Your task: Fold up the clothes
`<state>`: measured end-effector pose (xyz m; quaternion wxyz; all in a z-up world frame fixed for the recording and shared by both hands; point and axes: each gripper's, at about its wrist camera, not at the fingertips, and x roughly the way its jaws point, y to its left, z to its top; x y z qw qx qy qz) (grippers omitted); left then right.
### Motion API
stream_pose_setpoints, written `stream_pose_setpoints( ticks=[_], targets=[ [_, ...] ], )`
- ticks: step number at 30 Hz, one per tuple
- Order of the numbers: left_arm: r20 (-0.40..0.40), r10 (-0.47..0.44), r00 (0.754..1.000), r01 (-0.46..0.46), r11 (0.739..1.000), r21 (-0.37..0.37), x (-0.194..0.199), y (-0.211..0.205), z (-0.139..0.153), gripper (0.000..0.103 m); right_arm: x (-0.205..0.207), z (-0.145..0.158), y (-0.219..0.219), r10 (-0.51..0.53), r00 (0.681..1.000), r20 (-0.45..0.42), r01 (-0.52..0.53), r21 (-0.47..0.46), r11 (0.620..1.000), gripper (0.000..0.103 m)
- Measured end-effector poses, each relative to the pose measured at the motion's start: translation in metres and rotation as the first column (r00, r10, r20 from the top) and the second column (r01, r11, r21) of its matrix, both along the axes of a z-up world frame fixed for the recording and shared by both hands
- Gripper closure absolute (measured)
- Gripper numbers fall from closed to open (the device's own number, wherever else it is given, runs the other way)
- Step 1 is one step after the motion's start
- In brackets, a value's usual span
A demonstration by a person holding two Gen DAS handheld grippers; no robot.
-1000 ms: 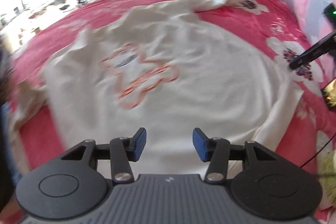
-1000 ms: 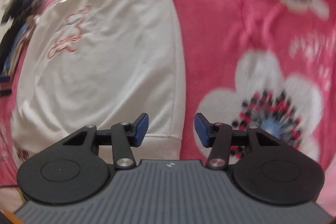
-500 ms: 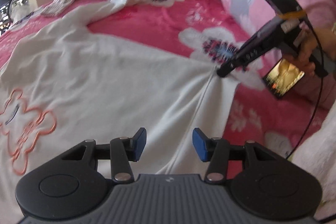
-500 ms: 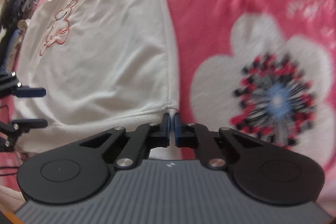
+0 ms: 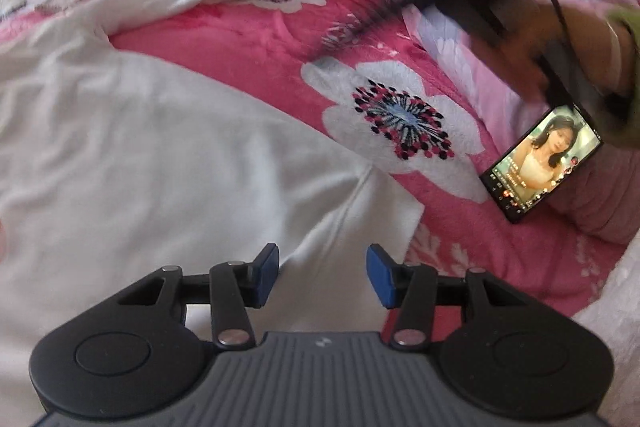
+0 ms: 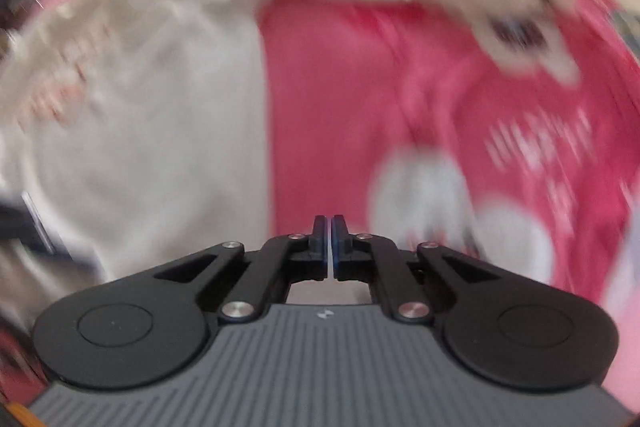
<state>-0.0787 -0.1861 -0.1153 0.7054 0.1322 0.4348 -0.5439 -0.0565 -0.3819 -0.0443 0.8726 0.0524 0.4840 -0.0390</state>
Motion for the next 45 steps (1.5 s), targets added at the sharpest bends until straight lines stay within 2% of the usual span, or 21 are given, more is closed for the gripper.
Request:
stream_pose_setpoints(
  ticks=[3, 4, 6, 8, 10, 12, 13, 15, 16, 18, 19, 20, 24, 27, 31, 33, 35, 37, 40, 43, 45],
  targets=[
    [-0.017, 0.017, 1.000, -0.017, 1.000, 0.004, -0.004, -0.001, -0.007, 0.053, 0.053, 0.004, -0.002, 0.040, 0.996, 0.084, -0.049, 0.109, 0.993, 0.083],
    [-0.013, 0.019, 1.000, -0.019, 1.000, 0.003, -0.005, -0.001, -0.007, 0.052, 0.071, 0.000, -0.004, 0.050, 0.993, 0.105, -0.064, 0.136, 0.989, 0.075],
    [-0.013, 0.021, 1.000, -0.021, 1.000, 0.004, -0.005, -0.001, -0.006, 0.052, 0.110, -0.016, -0.015, 0.036, 0.993, 0.114, -0.058, 0.193, 0.979, 0.070],
    [-0.025, 0.024, 0.999, -0.023, 1.000, 0.004, -0.004, -0.001, -0.007, 0.052, 0.149, -0.035, -0.035, -0.037, 0.994, 0.098, 0.006, 0.301, 0.953, 0.066],
    [-0.037, 0.026, 0.999, -0.025, 1.000, 0.005, -0.002, -0.001, -0.008, 0.052, 0.183, -0.054, -0.059, -0.147, 0.986, 0.077, 0.096, 0.458, 0.884, 0.058],
    [-0.044, 0.024, 0.999, -0.024, 1.000, 0.008, -0.001, -0.002, -0.009, 0.052, 0.214, -0.076, -0.080, -0.247, 0.969, 0.029, 0.182, 0.594, 0.784, 0.051],
    [-0.043, 0.023, 0.999, -0.022, 1.000, 0.010, -0.002, -0.002, -0.010, 0.052, 0.225, -0.086, -0.085, -0.280, 0.960, 0.003, 0.215, 0.633, 0.744, 0.046],
    [-0.040, 0.017, 0.999, -0.017, 1.000, 0.014, -0.003, -0.004, -0.011, 0.052, 0.245, -0.105, -0.091, -0.331, 0.943, -0.044, 0.271, 0.680, 0.681, 0.046],
    [-0.040, 0.014, 0.999, -0.013, 1.000, 0.014, -0.003, -0.004, -0.011, 0.051, 0.250, -0.108, -0.091, -0.344, 0.938, -0.039, 0.275, 0.687, 0.673, 0.047],
    [-0.043, 0.011, 0.999, -0.010, 1.000, 0.013, -0.003, -0.005, -0.011, 0.050, 0.257, -0.108, -0.089, -0.358, 0.934, 0.003, 0.258, 0.686, 0.681, 0.073],
    [-0.048, 0.012, 0.999, -0.011, 1.000, 0.012, -0.002, -0.005, -0.011, 0.050, 0.258, -0.106, -0.087, -0.352, 0.935, 0.029, 0.241, 0.676, 0.697, 0.093],
    [-0.053, 0.013, 0.999, -0.013, 1.000, 0.011, -0.002, -0.006, -0.011, 0.050, 0.257, -0.102, -0.085, -0.340, 0.939, 0.058, 0.219, 0.660, 0.719, 0.095],
    [-0.080, 0.018, 0.997, -0.018, 1.000, 0.008, 0.003, -0.008, -0.010, 0.050, 0.241, -0.073, -0.091, -0.349, 0.909, 0.226, 0.162, 0.581, 0.798, 0.097],
    [-0.073, 0.006, 0.997, -0.005, 1.000, 0.015, 0.002, -0.012, -0.012, 0.050, 0.239, -0.067, -0.100, -0.337, 0.901, 0.272, 0.164, 0.506, 0.847, 0.098],
    [-0.055, -0.007, 0.998, 0.008, 1.000, 0.024, 0.000, -0.017, -0.013, 0.049, 0.256, -0.092, -0.108, -0.317, 0.922, 0.223, 0.215, 0.387, 0.897, 0.100],
    [-0.056, -0.004, 0.998, 0.006, 1.000, 0.023, 0.000, -0.017, -0.013, 0.049, 0.251, -0.093, -0.113, -0.331, 0.919, 0.214, 0.220, 0.417, 0.882, 0.099],
    [-0.054, -0.004, 0.999, 0.005, 1.000, 0.020, -0.001, -0.016, -0.012, 0.049, 0.243, -0.080, -0.115, -0.316, 0.922, 0.222, 0.209, 0.400, 0.892, 0.089],
    [-0.049, -0.006, 0.999, 0.006, 1.000, 0.015, -0.001, -0.015, -0.010, 0.049, 0.225, -0.058, -0.109, -0.275, 0.930, 0.244, 0.181, 0.347, 0.920, 0.088],
    [-0.036, -0.006, 0.999, 0.006, 1.000, 0.006, -0.002, -0.013, -0.007, 0.050, 0.184, -0.023, -0.089, -0.141, 0.956, 0.259, 0.083, 0.222, 0.971, 0.086],
    [-0.014, -0.001, 1.000, 0.001, 1.000, -0.003, -0.003, -0.010, -0.003, 0.050, 0.135, -0.011, -0.057, -0.007, 0.985, 0.175, -0.020, 0.150, 0.988, 0.085],
    [0.001, 0.001, 1.000, -0.001, 1.000, -0.008, -0.005, -0.006, 0.000, 0.050, 0.103, -0.013, -0.039, 0.022, 0.994, 0.107, -0.037, 0.147, 0.988, 0.085]
  ],
)
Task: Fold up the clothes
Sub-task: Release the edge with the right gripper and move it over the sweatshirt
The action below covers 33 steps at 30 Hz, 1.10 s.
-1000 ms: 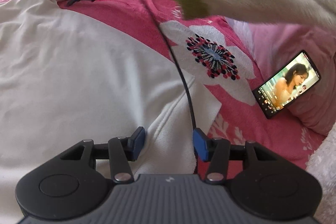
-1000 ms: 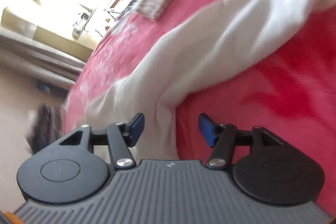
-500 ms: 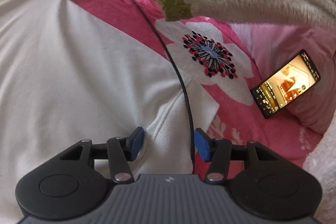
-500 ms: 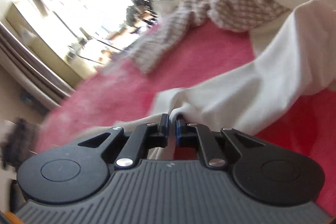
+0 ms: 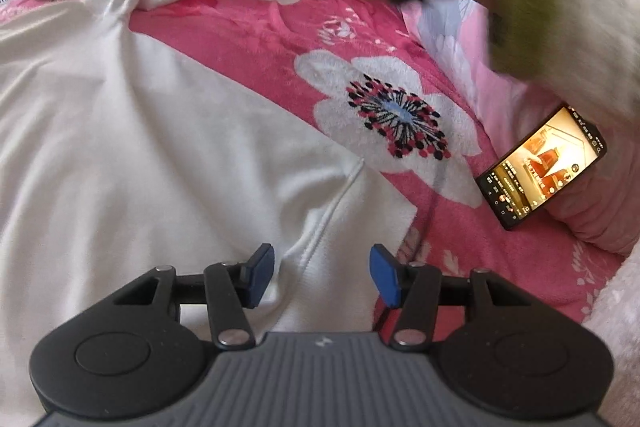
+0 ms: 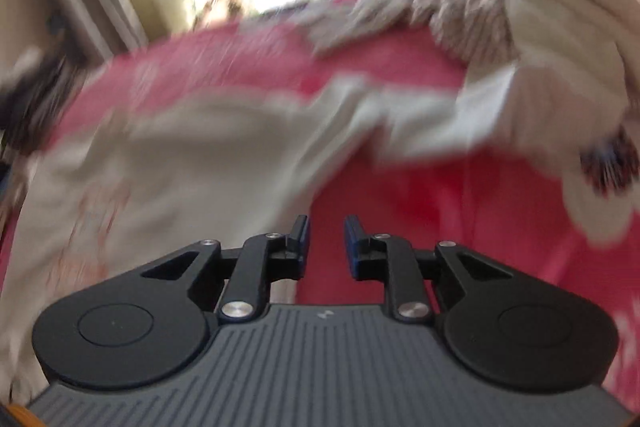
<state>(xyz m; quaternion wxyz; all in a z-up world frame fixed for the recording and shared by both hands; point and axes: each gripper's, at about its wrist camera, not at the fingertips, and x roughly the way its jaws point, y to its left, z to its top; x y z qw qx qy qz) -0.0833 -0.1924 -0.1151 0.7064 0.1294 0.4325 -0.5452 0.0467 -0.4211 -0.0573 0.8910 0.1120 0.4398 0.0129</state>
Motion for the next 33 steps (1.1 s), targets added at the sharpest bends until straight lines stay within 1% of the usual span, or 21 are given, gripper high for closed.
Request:
stream_pose_setpoints(
  ticks=[3, 6, 9, 10, 12, 13, 14, 15, 17, 18, 19, 20, 22, 24, 25, 26, 27, 28, 29, 30, 33],
  targets=[
    [0.015, 0.001, 1.000, -0.001, 1.000, 0.001, -0.005, 0.006, 0.002, 0.050, -0.047, -0.012, 0.023, 0.017, 0.997, -0.073, -0.018, -0.008, 1.000, 0.085],
    [0.027, -0.003, 1.000, 0.002, 1.000, 0.014, -0.012, 0.009, 0.002, 0.050, -0.082, -0.027, 0.045, 0.048, 0.990, -0.135, -0.051, -0.015, 0.999, 0.085],
    [0.048, -0.001, 0.999, 0.000, 1.000, 0.023, -0.018, 0.012, 0.003, 0.050, -0.096, -0.042, 0.070, 0.110, 0.982, -0.153, -0.129, -0.119, 0.984, 0.085],
    [0.054, 0.001, 0.999, -0.003, 1.000, 0.026, -0.019, 0.013, 0.003, 0.050, -0.098, -0.049, 0.077, 0.144, 0.975, -0.169, -0.172, -0.161, 0.972, 0.088],
    [0.057, 0.012, 0.998, -0.013, 1.000, 0.027, -0.019, 0.016, 0.005, 0.050, -0.108, -0.063, 0.084, 0.180, 0.965, -0.191, -0.232, -0.299, 0.925, 0.083],
    [0.059, 0.019, 0.998, -0.021, 0.999, 0.027, -0.018, 0.018, 0.007, 0.050, -0.112, -0.064, 0.082, 0.175, 0.967, -0.187, -0.228, -0.323, 0.919, 0.082],
    [0.061, 0.028, 0.998, -0.030, 0.999, 0.025, -0.017, 0.020, 0.008, 0.050, -0.115, -0.062, 0.076, 0.137, 0.973, -0.187, -0.192, -0.322, 0.927, 0.082],
    [0.064, 0.036, 0.997, -0.038, 0.999, 0.024, -0.016, 0.022, 0.010, 0.050, -0.116, -0.061, 0.070, 0.094, 0.976, -0.198, -0.160, -0.350, 0.923, 0.084],
    [0.073, 0.055, 0.996, -0.057, 0.998, 0.019, -0.012, 0.028, 0.015, 0.050, -0.119, -0.061, 0.057, 0.011, 0.975, -0.224, -0.110, -0.432, 0.895, 0.086],
    [0.071, 0.065, 0.995, -0.066, 0.998, 0.014, -0.009, 0.031, 0.017, 0.050, -0.120, -0.059, 0.049, -0.023, 0.973, -0.229, -0.081, -0.434, 0.897, 0.087],
    [0.059, 0.070, 0.996, -0.071, 0.997, 0.005, -0.006, 0.034, 0.018, 0.050, -0.121, -0.054, 0.045, -0.034, 0.977, -0.212, -0.058, -0.410, 0.910, 0.088],
    [0.043, 0.074, 0.996, -0.074, 0.997, -0.004, -0.002, 0.037, 0.019, 0.050, -0.123, -0.045, 0.048, -0.009, 0.986, -0.167, -0.057, -0.386, 0.921, 0.088],
    [-0.007, 0.077, 0.997, -0.077, 0.997, -0.024, 0.006, 0.041, 0.020, 0.050, -0.122, -0.031, 0.066, 0.085, 0.993, -0.079, -0.108, -0.343, 0.933, 0.088],
    [-0.056, 0.086, 0.995, -0.088, 0.995, -0.041, 0.013, 0.044, 0.021, 0.050, -0.114, -0.032, 0.084, 0.194, 0.980, -0.049, -0.200, -0.280, 0.939, 0.088],
    [-0.075, 0.094, 0.993, -0.097, 0.994, -0.046, 0.016, 0.045, 0.021, 0.050, -0.110, -0.040, 0.091, 0.239, 0.968, -0.074, -0.250, -0.254, 0.935, 0.088],
    [-0.089, 0.101, 0.991, -0.106, 0.993, -0.047, 0.018, 0.047, 0.022, 0.050, -0.108, -0.054, 0.094, 0.260, 0.956, -0.138, -0.287, -0.248, 0.925, 0.088],
    [-0.095, 0.108, 0.990, -0.113, 0.992, -0.051, 0.020, 0.051, 0.024, 0.050, -0.110, -0.064, 0.091, 0.261, 0.950, -0.172, -0.299, -0.258, 0.919, 0.088],
    [-0.099, 0.114, 0.989, -0.120, 0.991, -0.056, 0.021, 0.056, 0.025, 0.050, -0.116, -0.065, 0.084, 0.252, 0.954, -0.162, -0.288, -0.263, 0.921, 0.088],
    [-0.104, 0.120, 0.987, -0.127, 0.990, -0.061, 0.023, 0.061, 0.027, 0.050, -0.120, -0.063, 0.077, 0.209, 0.962, -0.174, -0.253, -0.289, 0.923, 0.081],
    [-0.109, 0.126, 0.986, -0.134, 0.989, -0.065, 0.024, 0.066, 0.029, 0.050, -0.123, -0.060, 0.069, 0.148, 0.968, -0.200, -0.209, -0.330, 0.921, 0.077],
    [-0.122, 0.151, 0.981, -0.160, 0.985, -0.065, 0.030, 0.079, 0.028, 0.049, -0.129, -0.048, 0.057, 0.043, 0.973, -0.228, -0.138, -0.421, 0.896, 0.080]
  ],
)
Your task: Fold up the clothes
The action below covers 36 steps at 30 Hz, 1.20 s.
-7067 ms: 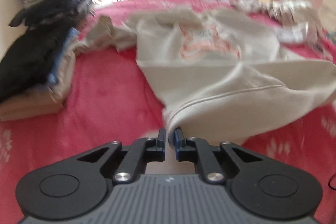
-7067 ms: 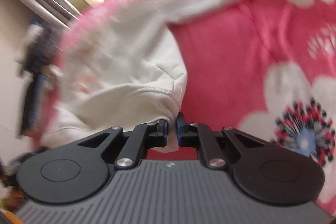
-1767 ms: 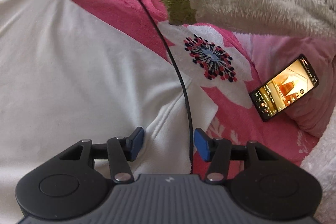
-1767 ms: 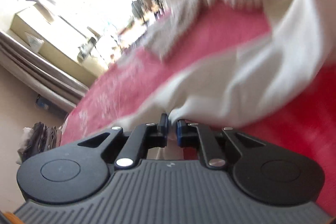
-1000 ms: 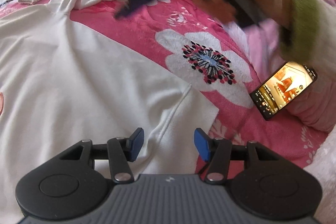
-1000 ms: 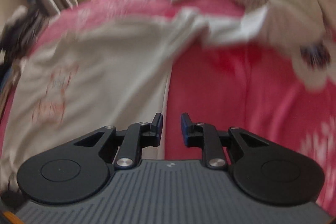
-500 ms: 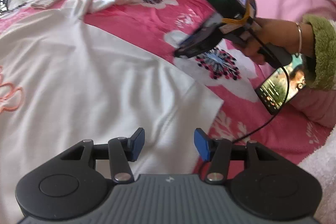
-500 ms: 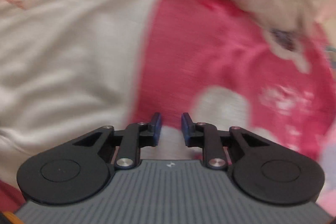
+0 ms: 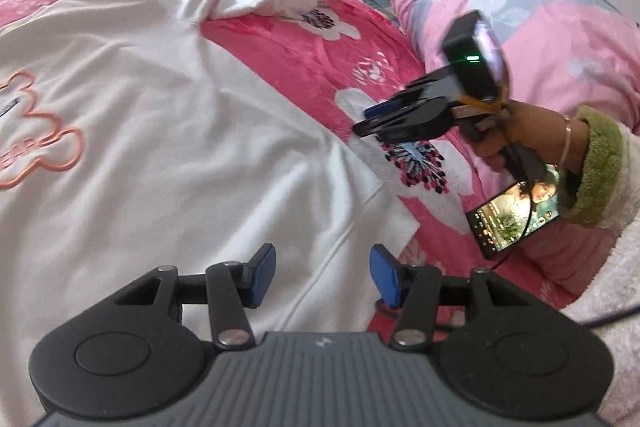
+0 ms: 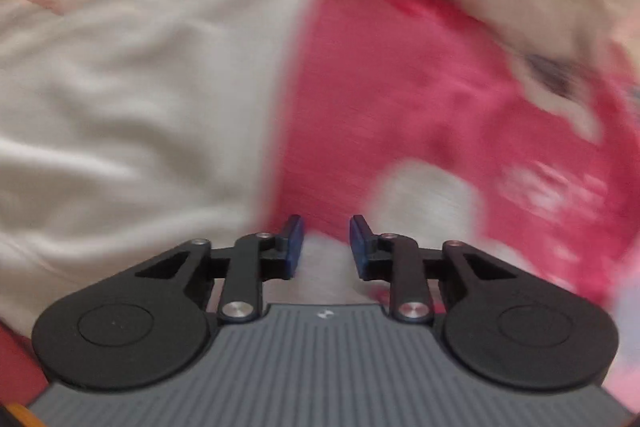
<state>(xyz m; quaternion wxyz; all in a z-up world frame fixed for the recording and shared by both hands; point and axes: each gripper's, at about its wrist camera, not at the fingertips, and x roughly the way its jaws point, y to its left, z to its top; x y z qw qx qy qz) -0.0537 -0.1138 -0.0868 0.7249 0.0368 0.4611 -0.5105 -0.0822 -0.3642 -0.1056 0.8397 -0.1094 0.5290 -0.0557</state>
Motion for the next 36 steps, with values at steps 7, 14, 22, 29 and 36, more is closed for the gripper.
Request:
stream_pose_setpoints(
  ticks=[7, 14, 22, 29, 36],
  targets=[
    [-0.054, 0.045, 0.998, -0.044, 0.999, 0.019, 0.011, 0.025, -0.005, 0.049, -0.033, 0.004, 0.063, 0.306, 0.952, -0.032, -0.298, 0.152, 0.943, 0.081],
    [-0.089, 0.110, 0.990, -0.106, 0.994, 0.038, 0.000, 0.068, -0.006, 0.049, -0.043, 0.022, 0.040, 0.173, 0.974, -0.143, -0.171, 0.029, 0.985, 0.076],
    [-0.085, 0.253, 0.964, -0.244, 0.964, 0.105, -0.035, 0.146, 0.011, 0.049, 0.014, 0.079, 0.123, 0.531, 0.844, -0.081, -0.505, 0.214, 0.836, 0.076],
    [-0.017, 0.560, 0.828, -0.554, 0.823, 0.125, -0.047, 0.238, 0.032, 0.043, 0.085, 0.090, 0.239, 0.743, 0.667, -0.058, -0.663, 0.408, 0.627, 0.074],
    [-0.087, 0.752, 0.653, -0.727, 0.655, 0.206, -0.025, 0.280, -0.008, 0.047, 0.143, 0.064, 0.323, 0.630, 0.775, 0.044, -0.535, 0.576, 0.619, 0.071]
  ],
)
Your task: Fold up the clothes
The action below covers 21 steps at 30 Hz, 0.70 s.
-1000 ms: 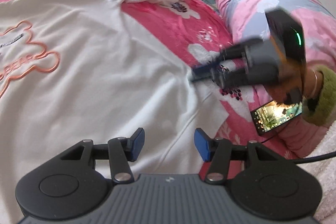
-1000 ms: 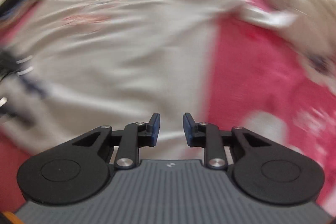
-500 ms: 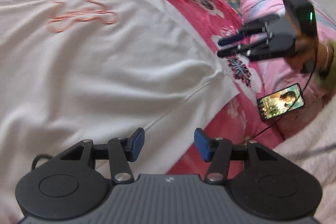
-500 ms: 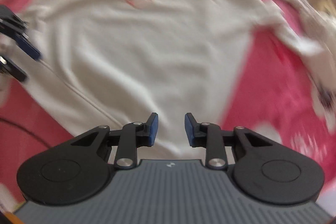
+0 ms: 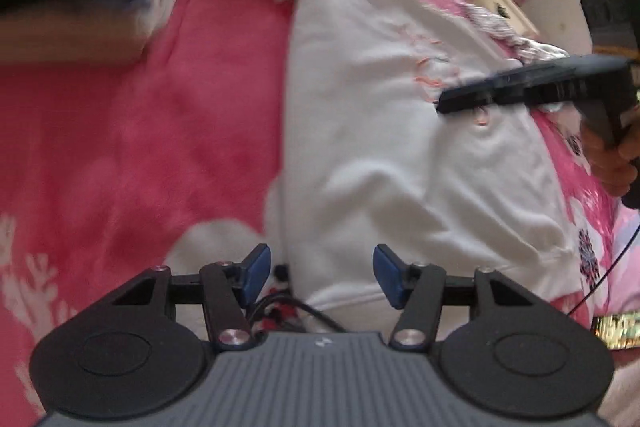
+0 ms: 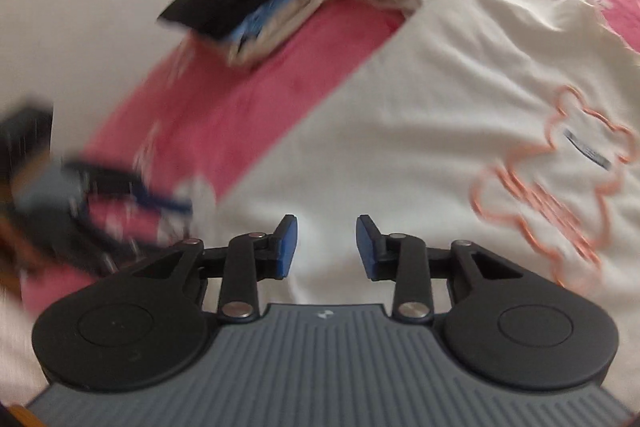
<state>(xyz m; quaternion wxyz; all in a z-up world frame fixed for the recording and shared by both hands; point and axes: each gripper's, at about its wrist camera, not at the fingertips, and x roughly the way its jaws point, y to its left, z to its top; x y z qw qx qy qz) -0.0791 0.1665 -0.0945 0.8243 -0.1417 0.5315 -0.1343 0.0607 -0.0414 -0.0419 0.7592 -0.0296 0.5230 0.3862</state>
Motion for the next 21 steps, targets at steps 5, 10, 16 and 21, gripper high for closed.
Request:
stream_pose_setpoints(
  ticks=[5, 10, 16, 21],
  targets=[
    [-0.012, 0.036, 0.999, -0.035, 0.998, 0.046, 0.008, 0.002, -0.014, 0.069, 0.036, -0.019, 0.030, -0.165, 0.986, -0.033, 0.165, 0.014, 0.986, 0.070],
    [0.044, 0.020, 0.999, -0.021, 0.999, 0.032, 0.001, -0.005, -0.004, 0.101, 0.058, -0.031, 0.063, -0.167, 0.986, -0.007, 0.167, -0.041, 0.985, 0.070],
    [0.136, -0.103, 0.985, 0.108, 0.994, -0.028, -0.004, -0.032, 0.021, 0.101, 0.060, -0.025, 0.088, -0.089, 0.992, 0.087, 0.094, -0.058, 0.994, 0.070],
    [0.212, -0.221, 0.952, 0.230, 0.973, -0.015, 0.000, -0.075, 0.028, 0.101, 0.052, -0.026, 0.089, 0.009, 0.967, 0.254, 0.041, -0.193, 0.980, 0.070]
  ],
)
